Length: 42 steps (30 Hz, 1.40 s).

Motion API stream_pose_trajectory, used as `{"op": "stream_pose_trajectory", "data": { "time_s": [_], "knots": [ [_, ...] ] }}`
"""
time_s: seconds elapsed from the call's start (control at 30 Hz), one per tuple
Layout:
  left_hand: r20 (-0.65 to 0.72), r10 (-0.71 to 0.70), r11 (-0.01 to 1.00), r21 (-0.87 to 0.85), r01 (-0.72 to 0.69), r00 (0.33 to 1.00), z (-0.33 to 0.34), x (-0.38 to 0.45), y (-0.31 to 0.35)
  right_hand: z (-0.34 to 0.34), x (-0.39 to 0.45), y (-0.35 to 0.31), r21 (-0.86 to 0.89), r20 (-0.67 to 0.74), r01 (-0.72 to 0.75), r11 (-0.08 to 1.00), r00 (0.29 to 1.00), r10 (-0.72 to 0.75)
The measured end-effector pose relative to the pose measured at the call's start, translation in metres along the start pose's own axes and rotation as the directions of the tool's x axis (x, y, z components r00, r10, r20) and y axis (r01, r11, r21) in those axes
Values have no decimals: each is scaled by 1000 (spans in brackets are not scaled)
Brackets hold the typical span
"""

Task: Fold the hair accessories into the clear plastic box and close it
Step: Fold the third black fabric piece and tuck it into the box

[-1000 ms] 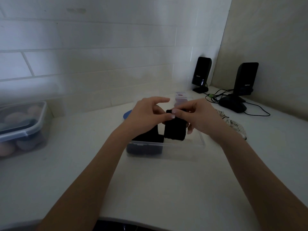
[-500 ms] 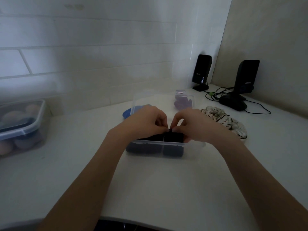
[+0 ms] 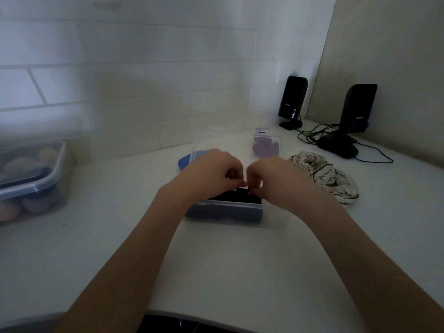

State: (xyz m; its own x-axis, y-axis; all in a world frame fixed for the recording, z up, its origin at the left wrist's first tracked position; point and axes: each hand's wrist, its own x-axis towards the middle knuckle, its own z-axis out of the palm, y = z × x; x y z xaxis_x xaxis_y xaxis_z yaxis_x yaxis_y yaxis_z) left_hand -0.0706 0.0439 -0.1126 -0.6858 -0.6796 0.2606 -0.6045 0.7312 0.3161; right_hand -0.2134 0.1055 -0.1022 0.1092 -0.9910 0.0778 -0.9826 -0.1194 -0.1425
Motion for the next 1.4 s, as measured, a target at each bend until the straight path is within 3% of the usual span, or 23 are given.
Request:
{"op": "stream_pose_trajectory", "data": {
  "time_s": [0.23, 0.43, 0.6, 0.73, 0.87, 0.93, 1.0, 1.1, 1.4],
  "knots": [
    [-131, 3, 976, -218, -32, 991, -23, -8, -9, 1, 1, 6, 130, 7, 98, 987, 995, -100],
    [-2, -41, 948, -316, 38, 999, -32, -13, -16, -3, 0, 9, 82, 157, 88, 993, 982, -100],
    [65, -21, 926, -375, 44, 998, -34, -13, -18, -3, 3, 7, 79, 175, 61, 995, 982, -74],
    [112, -22, 902, -426, 67, 994, -35, -15, -26, 0, 1, 16, 157, 98, 102, 982, 988, -118],
    [126, -16, 912, -405, 66, 992, -30, -14, -25, 2, 4, 17, 396, 24, 94, 913, 993, -113],
    [111, -22, 924, -377, 63, 994, -28, -12, -24, -1, 3, 15, 463, -85, 131, 876, 991, -103],
    [92, -17, 936, -348, 48, 996, -25, -11, -23, -4, 2, 10, 440, -185, 220, 871, 971, -152],
    [51, 1, 936, -351, 17, 999, -21, -9, -20, -5, 0, 3, 390, -206, 305, 869, 948, -241],
    [128, -18, 894, -442, 74, 992, -19, -8, -20, 2, 1, 6, 322, -190, 217, 922, 968, -162]
  ]
}}
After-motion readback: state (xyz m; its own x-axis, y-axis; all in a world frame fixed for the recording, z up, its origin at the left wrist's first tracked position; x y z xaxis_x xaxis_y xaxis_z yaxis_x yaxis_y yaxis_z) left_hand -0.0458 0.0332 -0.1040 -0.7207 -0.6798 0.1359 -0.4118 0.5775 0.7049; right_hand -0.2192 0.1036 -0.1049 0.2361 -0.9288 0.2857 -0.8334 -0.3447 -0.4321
